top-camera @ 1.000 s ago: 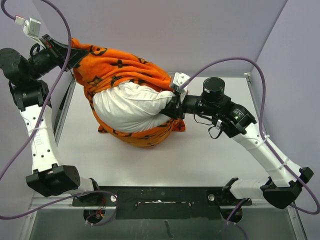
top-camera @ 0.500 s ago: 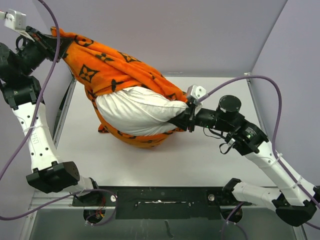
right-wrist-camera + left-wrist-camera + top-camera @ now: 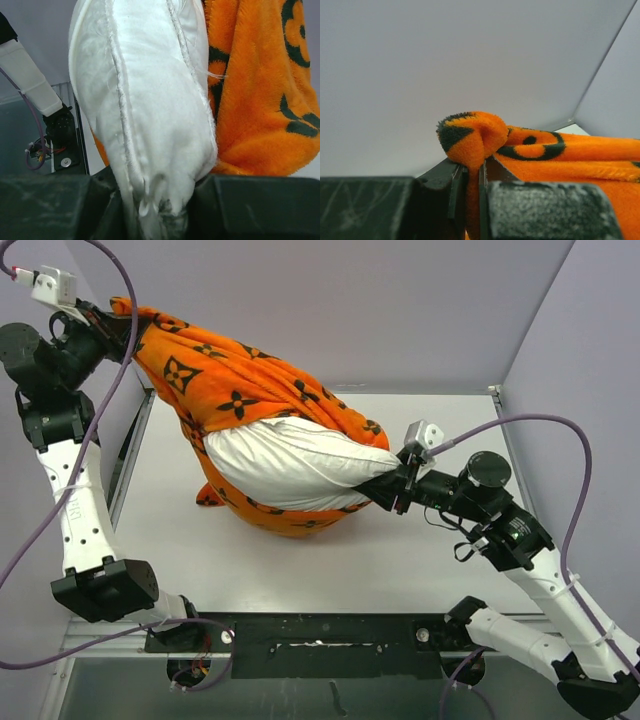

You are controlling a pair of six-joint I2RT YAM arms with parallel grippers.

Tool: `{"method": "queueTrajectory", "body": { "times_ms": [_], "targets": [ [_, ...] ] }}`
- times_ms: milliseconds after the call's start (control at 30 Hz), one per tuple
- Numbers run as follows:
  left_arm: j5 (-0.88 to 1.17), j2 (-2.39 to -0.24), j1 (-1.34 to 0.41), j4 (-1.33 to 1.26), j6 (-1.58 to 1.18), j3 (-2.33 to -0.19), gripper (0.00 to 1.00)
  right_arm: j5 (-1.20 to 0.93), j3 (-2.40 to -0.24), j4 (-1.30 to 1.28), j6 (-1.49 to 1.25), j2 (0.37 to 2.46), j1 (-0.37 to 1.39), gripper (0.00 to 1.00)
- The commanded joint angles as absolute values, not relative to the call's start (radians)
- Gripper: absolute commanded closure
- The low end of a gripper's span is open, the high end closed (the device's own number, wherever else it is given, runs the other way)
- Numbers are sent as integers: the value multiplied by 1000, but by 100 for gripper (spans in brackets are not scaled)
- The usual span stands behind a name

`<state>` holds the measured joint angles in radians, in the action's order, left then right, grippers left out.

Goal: Remove the pillowcase from the pillow
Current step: Remove the pillow from the pillowcase.

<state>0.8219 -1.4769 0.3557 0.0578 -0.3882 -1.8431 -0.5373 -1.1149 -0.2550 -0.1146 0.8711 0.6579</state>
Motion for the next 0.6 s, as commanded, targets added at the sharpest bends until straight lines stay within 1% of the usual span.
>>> {"method": "queueTrajectory", "body": {
  "times_ms": [0,333,567],
  "targets": [
    [383,-1539,375,-12,-128,-1819,100,-653,-1103,-383,-178,761,611,100],
    [236,-1645,356,-33,-1,-1764,100,-666,-1091,-440,-169,686,605,100],
    [161,-1702,339,-61,123,-1632,100,-628,-1047,-465,-178,600,605,100]
  ]
}}
